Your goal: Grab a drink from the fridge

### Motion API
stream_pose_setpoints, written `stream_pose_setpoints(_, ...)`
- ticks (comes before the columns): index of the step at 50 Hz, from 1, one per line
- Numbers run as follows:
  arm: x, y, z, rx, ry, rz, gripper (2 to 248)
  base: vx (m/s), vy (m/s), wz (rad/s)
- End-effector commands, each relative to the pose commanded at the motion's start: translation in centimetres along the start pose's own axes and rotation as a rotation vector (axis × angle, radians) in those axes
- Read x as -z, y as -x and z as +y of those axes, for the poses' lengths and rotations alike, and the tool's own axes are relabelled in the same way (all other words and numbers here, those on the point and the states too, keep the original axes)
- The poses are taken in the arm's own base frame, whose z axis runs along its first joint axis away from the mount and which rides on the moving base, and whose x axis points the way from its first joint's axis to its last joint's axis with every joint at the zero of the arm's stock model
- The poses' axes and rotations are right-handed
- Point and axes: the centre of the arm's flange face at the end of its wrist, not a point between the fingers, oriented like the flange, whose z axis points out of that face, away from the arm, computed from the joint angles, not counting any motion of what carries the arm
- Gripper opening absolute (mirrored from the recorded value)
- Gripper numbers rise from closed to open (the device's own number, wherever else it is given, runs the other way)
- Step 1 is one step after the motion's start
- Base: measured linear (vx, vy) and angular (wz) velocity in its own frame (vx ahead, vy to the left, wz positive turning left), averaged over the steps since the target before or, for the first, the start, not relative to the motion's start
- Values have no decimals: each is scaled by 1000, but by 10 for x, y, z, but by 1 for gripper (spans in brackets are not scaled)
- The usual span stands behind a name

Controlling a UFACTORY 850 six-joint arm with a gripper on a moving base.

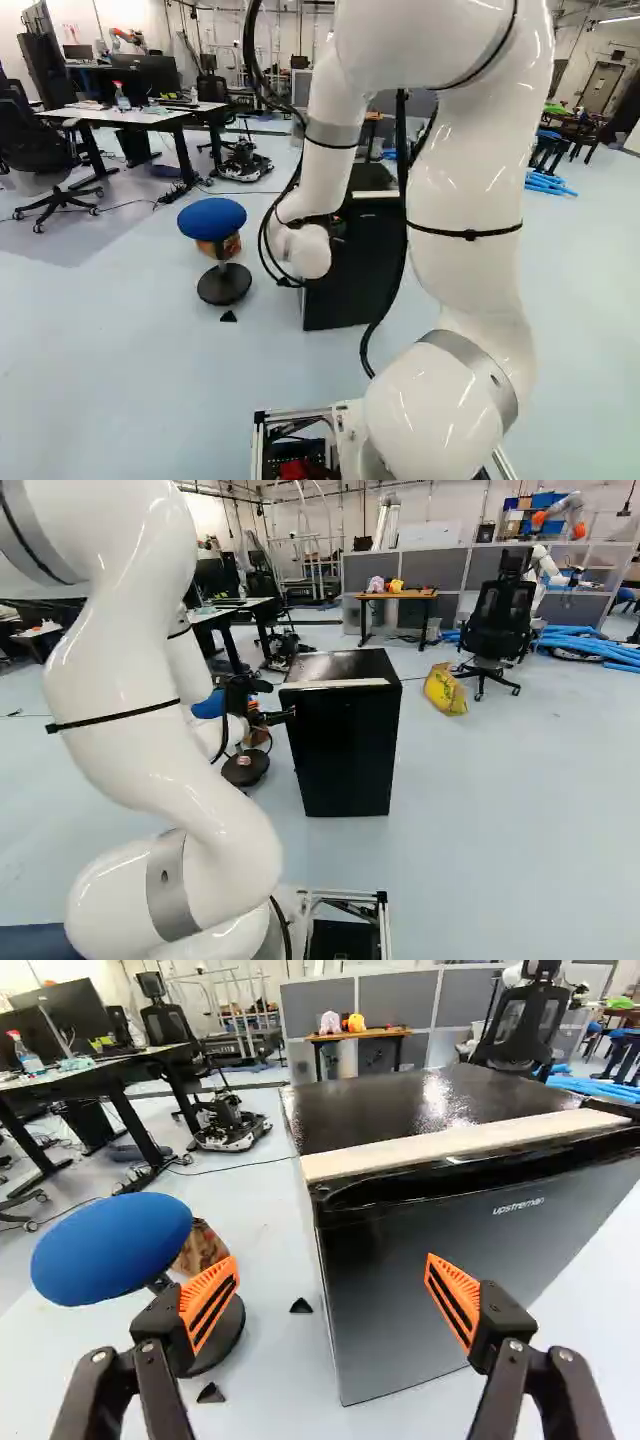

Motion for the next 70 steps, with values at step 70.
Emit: stream_pose_setpoints(70, -34, 47, -46, -1, 187, 158, 247, 0, 0, 0)
